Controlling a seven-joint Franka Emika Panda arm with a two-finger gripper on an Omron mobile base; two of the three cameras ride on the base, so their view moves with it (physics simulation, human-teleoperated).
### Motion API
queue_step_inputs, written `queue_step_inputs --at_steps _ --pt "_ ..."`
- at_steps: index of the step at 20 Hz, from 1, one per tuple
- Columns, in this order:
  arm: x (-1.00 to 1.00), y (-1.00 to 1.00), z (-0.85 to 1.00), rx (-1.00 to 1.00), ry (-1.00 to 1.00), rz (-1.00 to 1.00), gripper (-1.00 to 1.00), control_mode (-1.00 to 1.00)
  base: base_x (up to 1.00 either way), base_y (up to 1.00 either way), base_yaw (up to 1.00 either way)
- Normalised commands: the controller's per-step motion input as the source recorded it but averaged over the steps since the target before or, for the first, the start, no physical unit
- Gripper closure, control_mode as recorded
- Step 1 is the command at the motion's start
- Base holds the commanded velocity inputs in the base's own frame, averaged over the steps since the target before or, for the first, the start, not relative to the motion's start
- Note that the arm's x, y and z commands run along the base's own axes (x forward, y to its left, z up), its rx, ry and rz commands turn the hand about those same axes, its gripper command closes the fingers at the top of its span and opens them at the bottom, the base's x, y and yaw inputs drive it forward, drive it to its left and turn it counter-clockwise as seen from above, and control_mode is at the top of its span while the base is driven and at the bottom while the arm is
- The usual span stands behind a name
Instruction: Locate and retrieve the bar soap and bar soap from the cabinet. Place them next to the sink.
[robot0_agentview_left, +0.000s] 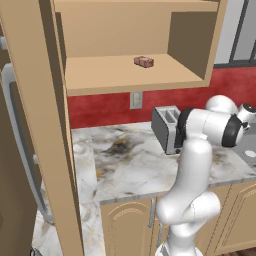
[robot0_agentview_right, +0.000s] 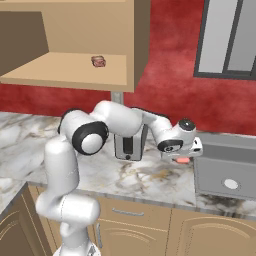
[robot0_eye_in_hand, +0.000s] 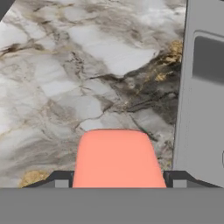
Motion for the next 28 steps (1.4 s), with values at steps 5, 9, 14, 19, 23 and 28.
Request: queue_step_inputs --at_steps 5,9,14,19,23,28 --pt "0.15 -0.13 -0.22 -0.04 0.0 0.03 1.0 -1.0 0.0 0.0 0.0" --pt "0.21 -0.05 -0.28 -0.03 0.0 0.02 1.0 -1.0 0.0 0.0 0.0" --pt "0.2 -0.02 -0.28 -0.02 0.01 0.02 1.0 -1.0 0.0 0.0 0.0" --pt "0.13 0.0 -0.08 0.0 0.01 0.01 1.0 -1.0 0.0 0.0 0.0" --pt "0.1 0.0 -0.08 0.0 0.01 0.01 -1.0 -1.0 0.0 0.0 0.0" --pt "0.01 0.0 -0.04 0.0 0.01 0.0 -1.0 -1.0 0.0 0.0 0.0"
